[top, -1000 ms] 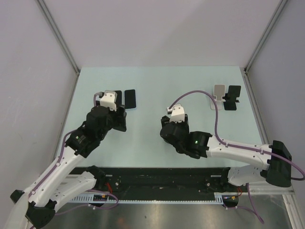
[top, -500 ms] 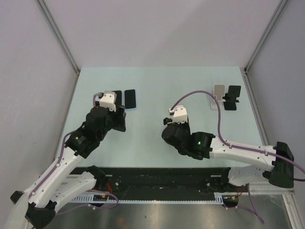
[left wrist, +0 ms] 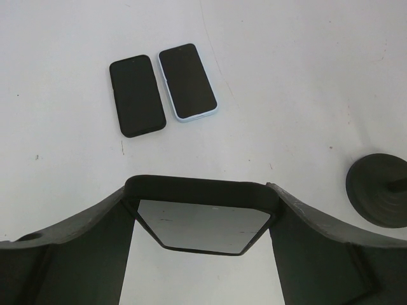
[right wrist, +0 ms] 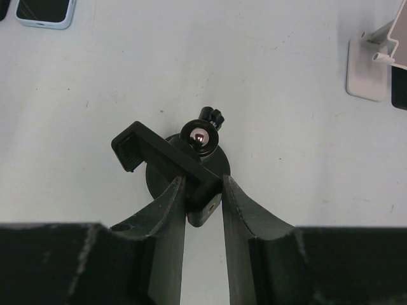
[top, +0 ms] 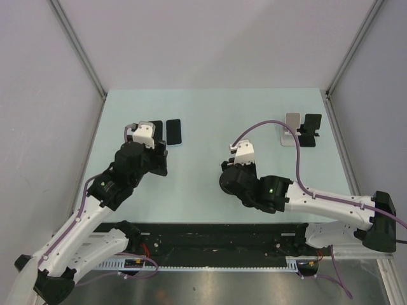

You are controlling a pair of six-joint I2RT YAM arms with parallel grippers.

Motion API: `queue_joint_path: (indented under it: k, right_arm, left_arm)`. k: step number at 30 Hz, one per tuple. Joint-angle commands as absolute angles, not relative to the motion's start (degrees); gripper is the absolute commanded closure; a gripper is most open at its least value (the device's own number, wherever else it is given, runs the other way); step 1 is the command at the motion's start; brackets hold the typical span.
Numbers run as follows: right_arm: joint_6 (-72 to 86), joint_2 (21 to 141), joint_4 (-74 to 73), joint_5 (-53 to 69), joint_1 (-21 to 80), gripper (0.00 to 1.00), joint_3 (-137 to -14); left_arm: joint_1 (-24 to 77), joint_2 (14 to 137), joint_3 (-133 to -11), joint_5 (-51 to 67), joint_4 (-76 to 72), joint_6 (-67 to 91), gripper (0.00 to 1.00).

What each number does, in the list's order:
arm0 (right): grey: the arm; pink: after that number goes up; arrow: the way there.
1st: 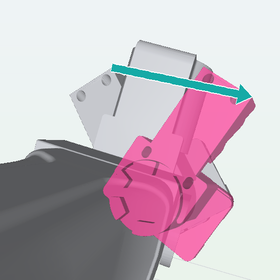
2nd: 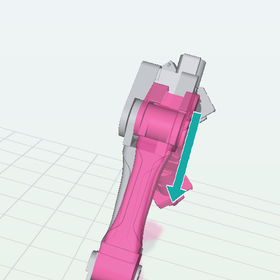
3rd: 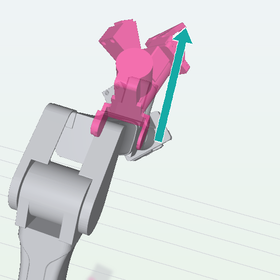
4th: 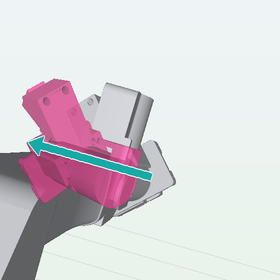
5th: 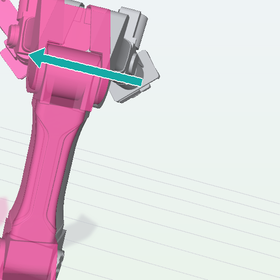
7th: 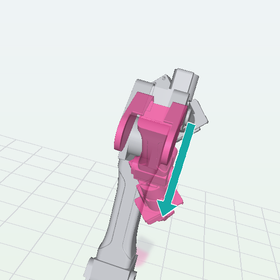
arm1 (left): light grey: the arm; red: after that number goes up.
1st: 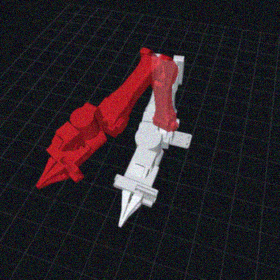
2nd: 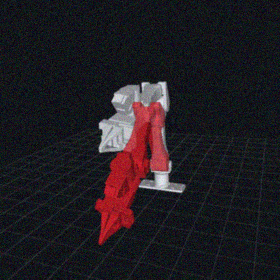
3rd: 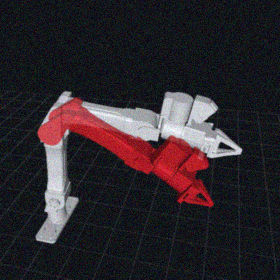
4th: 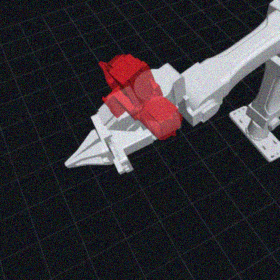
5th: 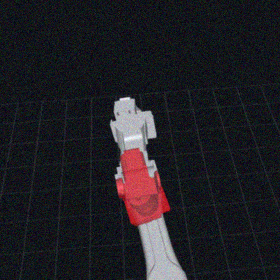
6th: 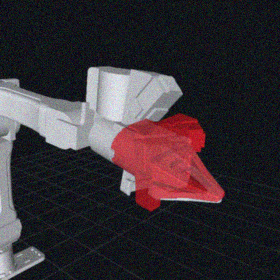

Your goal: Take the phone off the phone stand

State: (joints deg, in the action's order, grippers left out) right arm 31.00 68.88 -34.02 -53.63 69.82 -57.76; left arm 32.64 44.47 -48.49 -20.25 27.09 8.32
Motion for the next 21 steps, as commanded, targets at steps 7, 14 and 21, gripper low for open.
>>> queue_joint_path:
  k: [7,14,21]
  right_arm:
    - [34.98,68.38,-39.64,-53.44,70.05,0.67,-59.94]
    - [33.32,68.29,-39.38,-50.89,68.91,0.93,-59.85]
    - [24.53,67.5,-30.86,-43.87,61.8,1.0,-59.94]
  left_arm:
    - [31.9,43.95,-49.13,-18.63,21.71,6.5,1.0]
    - [31.55,44.12,-49.22,-18.02,21.71,6.59,1.0]
    - [31.38,43.95,-49.13,-17.84,21.62,6.77,1.0]
